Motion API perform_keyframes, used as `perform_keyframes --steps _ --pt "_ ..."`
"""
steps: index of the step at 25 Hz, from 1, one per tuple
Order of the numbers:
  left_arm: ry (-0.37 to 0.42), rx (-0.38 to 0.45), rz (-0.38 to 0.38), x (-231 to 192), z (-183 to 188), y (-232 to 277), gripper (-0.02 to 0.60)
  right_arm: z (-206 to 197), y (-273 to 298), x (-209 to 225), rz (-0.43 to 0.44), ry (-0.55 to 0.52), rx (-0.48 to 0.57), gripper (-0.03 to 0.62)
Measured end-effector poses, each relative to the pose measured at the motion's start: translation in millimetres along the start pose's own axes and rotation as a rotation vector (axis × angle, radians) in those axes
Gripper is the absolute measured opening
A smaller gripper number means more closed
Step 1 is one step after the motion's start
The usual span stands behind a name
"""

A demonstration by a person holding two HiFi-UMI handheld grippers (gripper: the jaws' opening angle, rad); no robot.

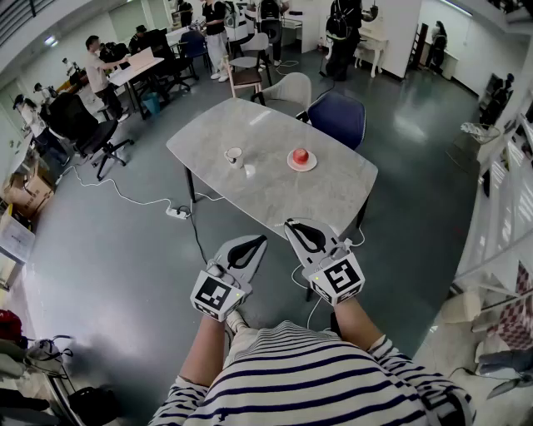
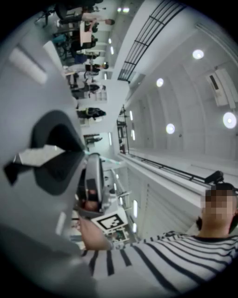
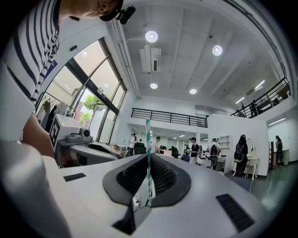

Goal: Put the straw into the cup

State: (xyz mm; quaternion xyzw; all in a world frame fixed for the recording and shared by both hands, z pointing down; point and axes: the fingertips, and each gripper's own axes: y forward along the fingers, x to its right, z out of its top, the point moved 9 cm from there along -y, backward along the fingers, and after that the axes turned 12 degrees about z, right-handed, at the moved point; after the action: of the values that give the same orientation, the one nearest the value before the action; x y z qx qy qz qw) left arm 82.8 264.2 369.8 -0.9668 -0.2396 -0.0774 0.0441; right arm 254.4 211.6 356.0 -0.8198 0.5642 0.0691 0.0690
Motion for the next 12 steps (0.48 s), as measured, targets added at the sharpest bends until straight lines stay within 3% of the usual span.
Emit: perform_keyframes --steps 12 --pt "-0.010 -0.010 -0.005 4.4 -4.8 -3.7 0.008 2.1 1.6 -5.1 0.018 -0.009 -0.003 0.023"
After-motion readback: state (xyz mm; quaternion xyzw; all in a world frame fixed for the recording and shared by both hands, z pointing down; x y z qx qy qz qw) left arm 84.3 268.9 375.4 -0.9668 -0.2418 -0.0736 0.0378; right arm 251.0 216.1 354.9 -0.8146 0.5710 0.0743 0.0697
